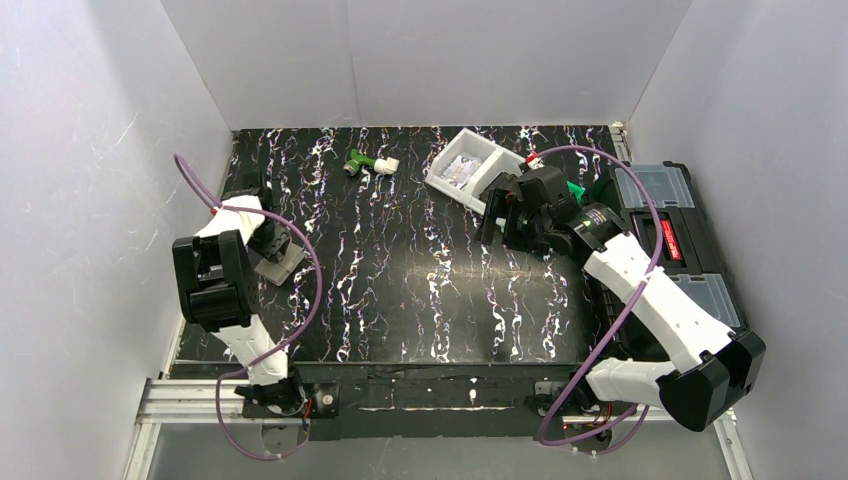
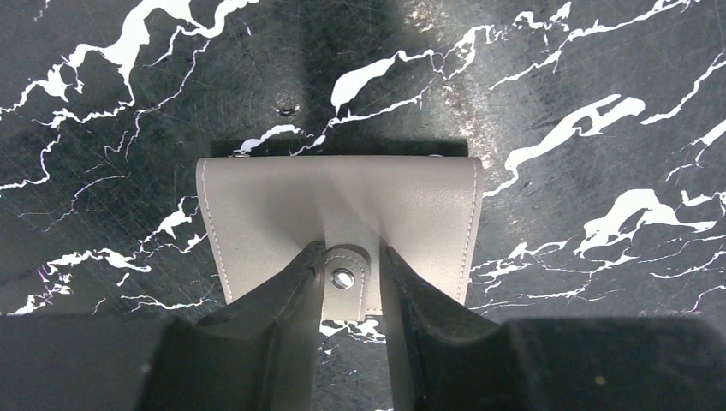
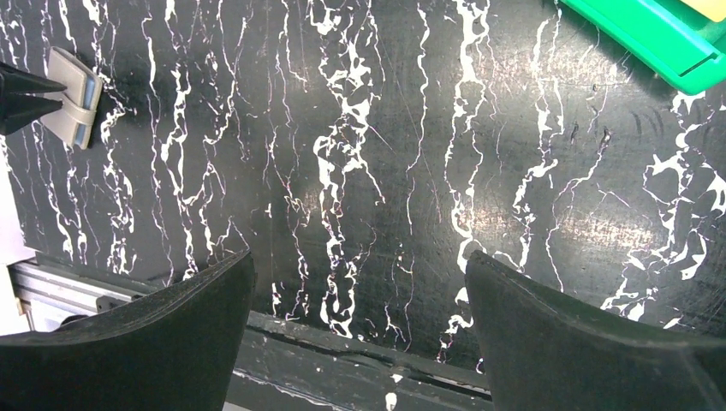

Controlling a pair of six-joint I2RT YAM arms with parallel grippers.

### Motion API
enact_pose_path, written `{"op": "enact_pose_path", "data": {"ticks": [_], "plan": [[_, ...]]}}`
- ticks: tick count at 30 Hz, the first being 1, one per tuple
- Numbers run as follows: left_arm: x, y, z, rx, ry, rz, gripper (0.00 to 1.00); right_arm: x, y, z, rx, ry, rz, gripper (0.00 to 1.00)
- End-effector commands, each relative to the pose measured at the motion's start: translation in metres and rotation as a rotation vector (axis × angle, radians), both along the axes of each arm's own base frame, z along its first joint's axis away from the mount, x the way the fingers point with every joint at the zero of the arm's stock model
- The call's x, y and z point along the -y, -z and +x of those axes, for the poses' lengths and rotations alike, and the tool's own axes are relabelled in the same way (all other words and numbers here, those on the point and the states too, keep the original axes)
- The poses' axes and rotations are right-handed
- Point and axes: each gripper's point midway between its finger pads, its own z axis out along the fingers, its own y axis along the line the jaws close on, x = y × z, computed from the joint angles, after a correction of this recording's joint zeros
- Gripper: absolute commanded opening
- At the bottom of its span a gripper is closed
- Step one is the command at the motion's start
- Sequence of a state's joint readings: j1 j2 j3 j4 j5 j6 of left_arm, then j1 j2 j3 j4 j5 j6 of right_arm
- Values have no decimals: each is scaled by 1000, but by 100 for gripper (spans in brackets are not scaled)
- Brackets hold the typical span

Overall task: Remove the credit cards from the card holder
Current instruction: Move the card holder to the center of the board.

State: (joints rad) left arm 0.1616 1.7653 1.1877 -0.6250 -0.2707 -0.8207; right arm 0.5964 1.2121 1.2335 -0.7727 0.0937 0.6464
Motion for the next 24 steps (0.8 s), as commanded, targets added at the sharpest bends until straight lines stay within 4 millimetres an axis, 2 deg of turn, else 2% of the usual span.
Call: {"op": "enact_pose_path", "data": {"ticks": [1,6,10,15,24], "plan": [[12,7,-24,-42,-47,-61,25,-3,-5,1,33,-15,22,98],[28,7,-39,-38,-66,-114,16,-7,-1,2,22,-19,31,98],[46,2,-47,-25,-74,-147,0,-9,2,2,10,-22,33,99],[75,-12,-55,6,-74,-171,0,-9,7,3,8,-23,29,98],[158,-45,-57,59,137,-163,0,-8,19,4,-10,-22,3,99]]}}
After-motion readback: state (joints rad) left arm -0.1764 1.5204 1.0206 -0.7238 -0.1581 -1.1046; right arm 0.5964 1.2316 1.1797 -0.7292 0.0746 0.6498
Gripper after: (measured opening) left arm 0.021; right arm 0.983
